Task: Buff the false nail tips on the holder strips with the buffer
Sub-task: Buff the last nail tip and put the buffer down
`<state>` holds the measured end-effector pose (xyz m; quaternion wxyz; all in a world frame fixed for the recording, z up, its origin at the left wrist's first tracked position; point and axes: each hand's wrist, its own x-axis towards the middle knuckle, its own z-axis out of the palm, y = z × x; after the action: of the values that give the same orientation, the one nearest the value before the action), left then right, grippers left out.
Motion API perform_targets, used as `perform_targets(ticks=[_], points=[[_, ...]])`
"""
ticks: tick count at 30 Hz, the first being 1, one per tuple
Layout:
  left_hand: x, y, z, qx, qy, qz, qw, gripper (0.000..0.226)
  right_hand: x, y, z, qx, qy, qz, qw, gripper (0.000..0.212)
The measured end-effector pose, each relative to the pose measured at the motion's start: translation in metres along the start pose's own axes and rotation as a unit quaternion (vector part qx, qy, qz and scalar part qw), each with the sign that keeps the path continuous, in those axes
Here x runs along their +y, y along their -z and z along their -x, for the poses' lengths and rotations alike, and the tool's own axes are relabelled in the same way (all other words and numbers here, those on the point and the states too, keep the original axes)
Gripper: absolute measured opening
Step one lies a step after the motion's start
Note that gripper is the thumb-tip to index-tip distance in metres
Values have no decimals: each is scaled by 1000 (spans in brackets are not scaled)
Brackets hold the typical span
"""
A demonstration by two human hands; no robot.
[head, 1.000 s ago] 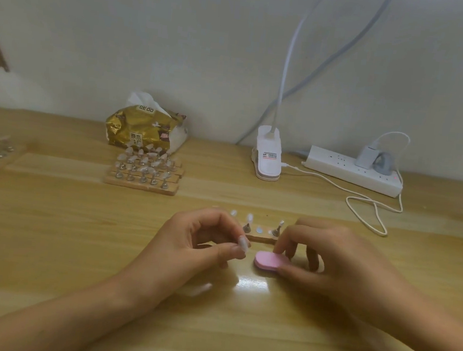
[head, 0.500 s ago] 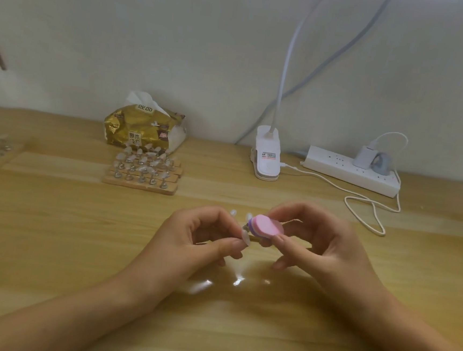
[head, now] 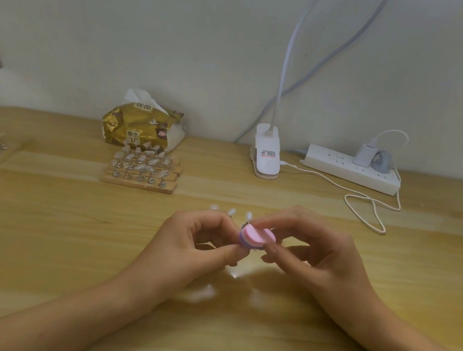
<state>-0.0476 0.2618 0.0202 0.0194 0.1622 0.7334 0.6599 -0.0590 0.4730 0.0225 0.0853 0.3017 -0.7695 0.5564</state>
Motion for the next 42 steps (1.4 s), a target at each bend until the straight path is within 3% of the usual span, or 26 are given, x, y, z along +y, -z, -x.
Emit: perform_targets(ticks=[8,24,28,32,36,39,42], points=[[4,-1,1,-6,1,-7,1000,12,-1,-1,0,-12,47,33,998,19],[4,-1,1,-6,13,-6,1000,10,0,2,-1,15,39,37,998,20],[4,0,1,-11,12,2,1000,25,-1,-1,0,-1,75,45,996,21],[4,0,0,-5,14,0,1000,10,0,2,0,26,47,34,998,21],[4,0,1,-11,8,-8,1000,25,-1,0,1,-5,91,64,994,22],[4,0,0,-5,11,1,1000,13,-1,2,0,25,68,55,996,23],[4,0,2,-13,10,1,1000,23,-1,0,1,2,107,68,992,21]])
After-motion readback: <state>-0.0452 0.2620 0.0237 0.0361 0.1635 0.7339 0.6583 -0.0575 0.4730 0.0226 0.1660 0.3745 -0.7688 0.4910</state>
